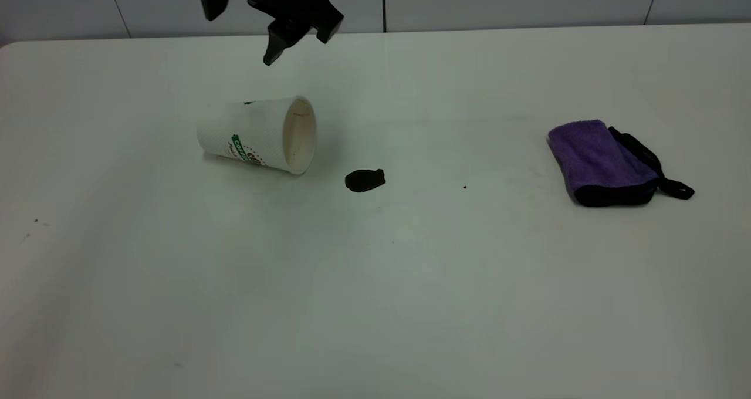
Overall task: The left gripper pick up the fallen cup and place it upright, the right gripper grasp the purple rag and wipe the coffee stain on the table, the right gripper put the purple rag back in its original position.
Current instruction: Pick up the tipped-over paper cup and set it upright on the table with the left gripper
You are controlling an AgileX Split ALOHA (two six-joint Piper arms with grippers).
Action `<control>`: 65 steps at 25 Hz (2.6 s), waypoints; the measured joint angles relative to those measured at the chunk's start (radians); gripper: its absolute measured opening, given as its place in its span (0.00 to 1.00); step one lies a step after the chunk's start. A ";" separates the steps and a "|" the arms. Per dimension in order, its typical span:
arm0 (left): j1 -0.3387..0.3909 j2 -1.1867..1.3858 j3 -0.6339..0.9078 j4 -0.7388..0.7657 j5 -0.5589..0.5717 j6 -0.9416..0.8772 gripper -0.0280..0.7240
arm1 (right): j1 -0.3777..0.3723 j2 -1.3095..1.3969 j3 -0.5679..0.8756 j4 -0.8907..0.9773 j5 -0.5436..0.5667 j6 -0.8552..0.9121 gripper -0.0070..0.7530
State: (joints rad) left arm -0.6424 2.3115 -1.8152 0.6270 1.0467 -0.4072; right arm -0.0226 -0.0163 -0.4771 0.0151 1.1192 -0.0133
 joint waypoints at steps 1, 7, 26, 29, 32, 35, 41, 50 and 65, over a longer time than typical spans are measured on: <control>-0.005 0.018 -0.010 0.008 -0.001 0.000 0.94 | 0.000 0.000 0.000 0.000 0.000 0.000 0.32; -0.022 0.117 -0.024 0.066 -0.021 -0.020 0.93 | 0.000 0.000 0.000 0.000 0.000 0.000 0.32; 0.017 0.301 -0.024 0.370 -0.104 -0.160 0.40 | 0.000 0.000 0.000 0.000 0.000 0.000 0.32; 0.028 0.292 -0.025 0.384 -0.057 -0.151 0.13 | 0.000 0.000 0.000 0.000 0.000 0.000 0.32; 0.036 0.225 -0.025 0.349 -0.053 -0.070 0.06 | 0.000 0.000 0.000 0.000 0.000 0.000 0.32; 0.064 0.097 -0.025 0.232 -0.088 0.046 0.05 | 0.000 0.000 0.000 0.000 0.000 0.000 0.32; 0.218 -0.117 -0.025 -0.202 -0.155 0.235 0.05 | 0.000 0.000 0.000 0.000 0.000 0.000 0.32; 0.453 -0.090 -0.025 -0.757 -0.214 0.615 0.05 | 0.000 0.000 0.000 0.000 0.000 0.000 0.32; 0.553 0.109 -0.025 -0.977 -0.295 0.805 0.17 | 0.000 0.000 0.000 0.000 0.000 0.000 0.32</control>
State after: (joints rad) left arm -0.0892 2.4207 -1.8405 -0.3498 0.7516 0.3977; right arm -0.0226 -0.0163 -0.4771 0.0151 1.1192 -0.0133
